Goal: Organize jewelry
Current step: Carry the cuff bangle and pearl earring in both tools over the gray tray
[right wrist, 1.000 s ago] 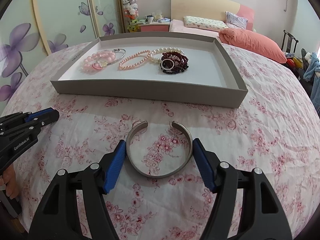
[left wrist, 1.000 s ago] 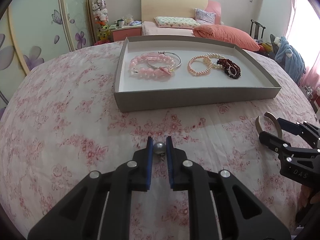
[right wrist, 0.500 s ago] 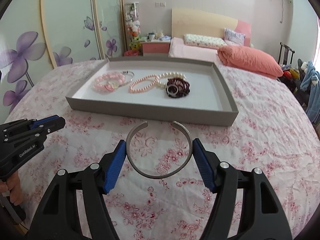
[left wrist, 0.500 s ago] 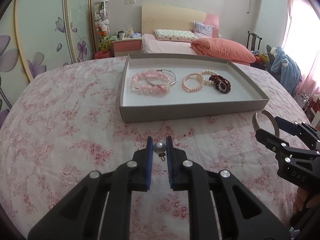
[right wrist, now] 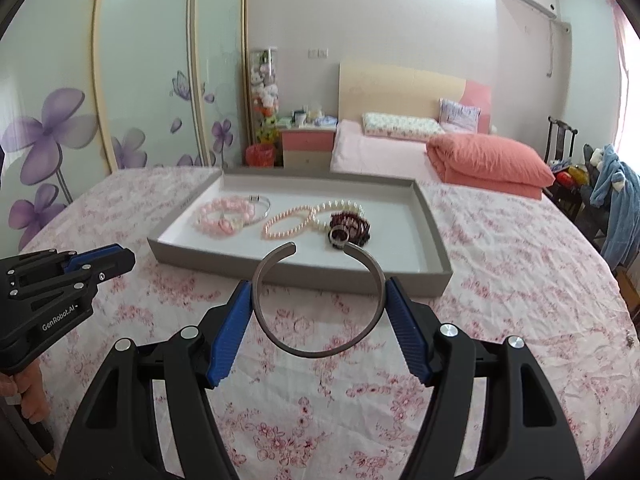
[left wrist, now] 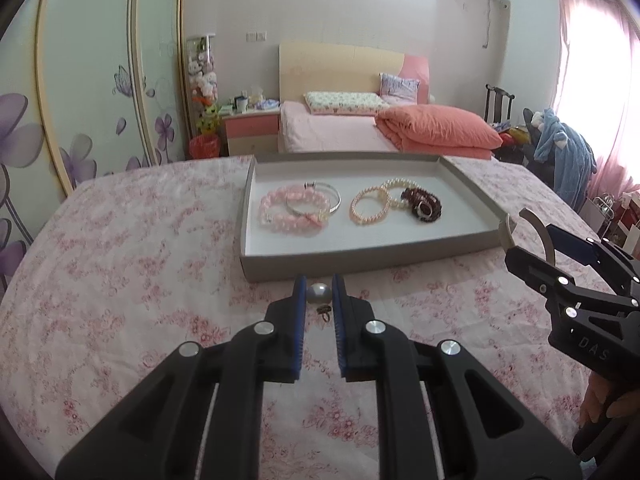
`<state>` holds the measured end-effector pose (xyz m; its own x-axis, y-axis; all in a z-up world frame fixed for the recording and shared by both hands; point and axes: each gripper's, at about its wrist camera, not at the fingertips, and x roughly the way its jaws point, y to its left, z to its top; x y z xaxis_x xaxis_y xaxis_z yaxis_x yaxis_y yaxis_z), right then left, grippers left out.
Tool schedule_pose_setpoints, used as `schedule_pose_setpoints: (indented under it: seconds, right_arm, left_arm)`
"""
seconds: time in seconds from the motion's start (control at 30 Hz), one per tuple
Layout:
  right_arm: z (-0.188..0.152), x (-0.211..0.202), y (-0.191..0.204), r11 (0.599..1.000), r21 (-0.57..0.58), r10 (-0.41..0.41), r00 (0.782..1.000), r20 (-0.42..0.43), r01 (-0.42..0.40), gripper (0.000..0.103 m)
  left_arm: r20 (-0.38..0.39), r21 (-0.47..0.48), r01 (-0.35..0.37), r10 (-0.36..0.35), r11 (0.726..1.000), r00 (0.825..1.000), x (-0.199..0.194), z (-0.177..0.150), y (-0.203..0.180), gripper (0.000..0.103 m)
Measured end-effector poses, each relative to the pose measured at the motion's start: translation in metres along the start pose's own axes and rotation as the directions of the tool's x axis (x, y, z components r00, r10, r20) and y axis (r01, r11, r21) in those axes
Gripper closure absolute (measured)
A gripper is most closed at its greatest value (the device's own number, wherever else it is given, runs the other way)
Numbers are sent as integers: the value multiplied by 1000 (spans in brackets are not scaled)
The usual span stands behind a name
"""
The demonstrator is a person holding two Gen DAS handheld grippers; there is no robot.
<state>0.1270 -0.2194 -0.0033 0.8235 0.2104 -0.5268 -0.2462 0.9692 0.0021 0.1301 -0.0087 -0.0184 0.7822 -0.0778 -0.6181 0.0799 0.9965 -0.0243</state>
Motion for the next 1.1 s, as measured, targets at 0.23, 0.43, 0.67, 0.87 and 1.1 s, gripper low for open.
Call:
schedule_pose_setpoints:
  seconds: [0.23,0.43,0.67,0.87,1.1]
  right_arm:
    - [10,-17,-4,1000,8,-20,992,121,19,36]
    - [19,-25,-6,999,20,-29,981,190,26,36]
    - [30,-26,-5,999,10,-38,969,243,36,36]
    - [42,-20,-7,999,15,-42,963,266,39,36]
    - [55,-9,-14,999,31,-47,957,285,40,36]
  left_arm:
    - [67,13,-5,4,1000,998,-11,10,-7,89]
    - [106,16,-4,2,1000,994,-16,18,-10,89]
    - [154,22,-9,5,1000,988,-16,34,-13,89]
    - [176,22,-17,13,1000,984,-8,50,-15,89]
    - [181,25,-21,16,999,983,4,61,-14,89]
